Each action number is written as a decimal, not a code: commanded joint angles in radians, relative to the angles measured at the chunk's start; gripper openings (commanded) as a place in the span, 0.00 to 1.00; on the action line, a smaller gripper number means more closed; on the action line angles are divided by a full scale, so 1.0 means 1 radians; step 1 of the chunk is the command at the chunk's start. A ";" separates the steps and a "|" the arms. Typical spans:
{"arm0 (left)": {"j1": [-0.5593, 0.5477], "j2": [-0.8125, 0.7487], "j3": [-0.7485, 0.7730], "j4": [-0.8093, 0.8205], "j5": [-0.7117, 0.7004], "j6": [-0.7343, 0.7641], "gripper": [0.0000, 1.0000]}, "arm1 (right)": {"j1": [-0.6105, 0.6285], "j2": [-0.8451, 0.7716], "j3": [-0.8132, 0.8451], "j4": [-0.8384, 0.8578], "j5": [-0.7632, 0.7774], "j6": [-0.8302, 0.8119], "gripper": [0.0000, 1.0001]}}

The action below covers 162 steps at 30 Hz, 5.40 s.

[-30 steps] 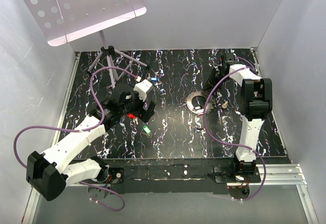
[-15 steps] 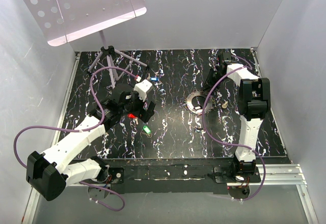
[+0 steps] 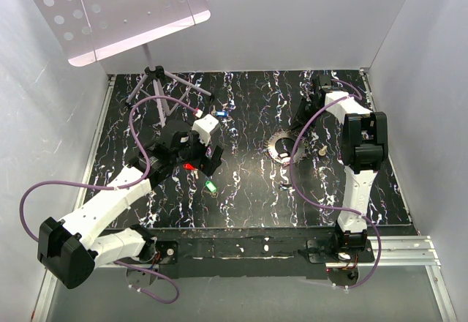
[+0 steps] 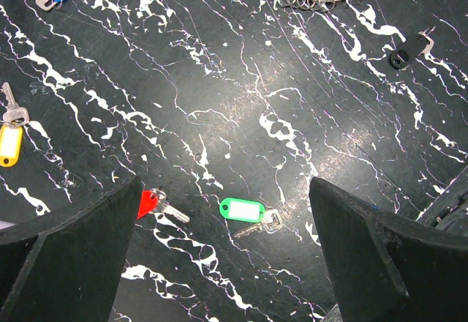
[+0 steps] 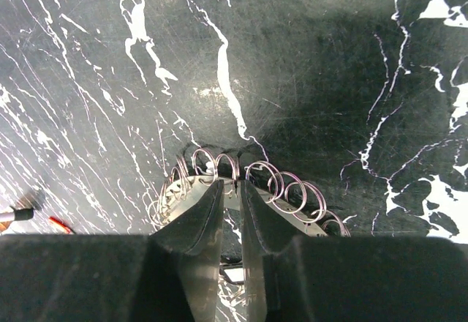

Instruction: Put the keys on the keyring

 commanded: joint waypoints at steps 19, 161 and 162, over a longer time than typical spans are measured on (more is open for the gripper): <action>0.006 -0.006 0.009 -0.004 0.010 0.009 1.00 | 0.002 -0.009 0.016 0.040 0.043 0.058 0.14; 0.127 0.227 -0.119 1.113 0.999 -0.565 0.40 | 0.439 -0.463 0.148 -0.497 -0.833 -1.192 0.01; 0.124 0.224 -0.120 1.109 0.999 -0.560 0.41 | 0.441 -0.463 0.148 -0.496 -0.833 -1.192 0.01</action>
